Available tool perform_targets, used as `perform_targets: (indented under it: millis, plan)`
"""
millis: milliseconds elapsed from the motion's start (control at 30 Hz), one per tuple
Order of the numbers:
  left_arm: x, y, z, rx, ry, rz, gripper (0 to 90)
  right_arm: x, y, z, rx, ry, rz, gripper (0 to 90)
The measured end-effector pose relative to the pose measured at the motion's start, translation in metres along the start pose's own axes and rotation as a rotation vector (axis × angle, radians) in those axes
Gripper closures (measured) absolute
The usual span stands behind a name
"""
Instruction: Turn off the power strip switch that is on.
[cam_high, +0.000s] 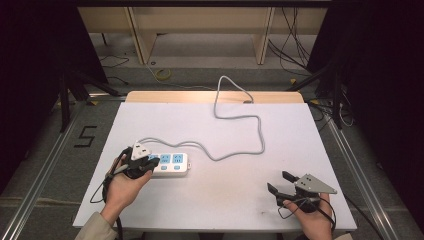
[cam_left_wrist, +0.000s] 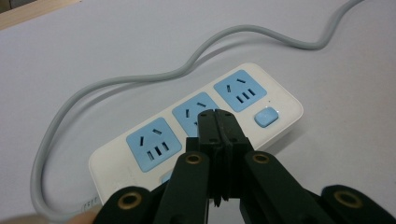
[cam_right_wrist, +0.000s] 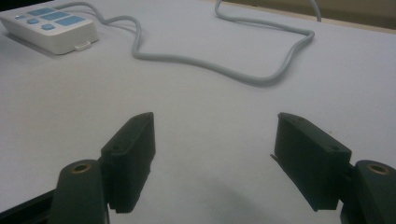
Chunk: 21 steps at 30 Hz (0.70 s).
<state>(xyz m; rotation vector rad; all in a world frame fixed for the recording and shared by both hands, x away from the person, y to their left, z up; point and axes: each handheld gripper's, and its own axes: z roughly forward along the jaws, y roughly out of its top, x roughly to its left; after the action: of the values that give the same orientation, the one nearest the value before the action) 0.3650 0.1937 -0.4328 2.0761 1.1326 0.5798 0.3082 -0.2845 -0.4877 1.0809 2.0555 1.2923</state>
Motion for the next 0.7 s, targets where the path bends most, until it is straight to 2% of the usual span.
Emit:
perform_targets:
  millis: [700]
  plan:
    - [0.011,0.01,0.001,0.041,0.016,-0.013,89.3,0.0,0.0,0.0,0.0,0.0,-0.001,30.0]
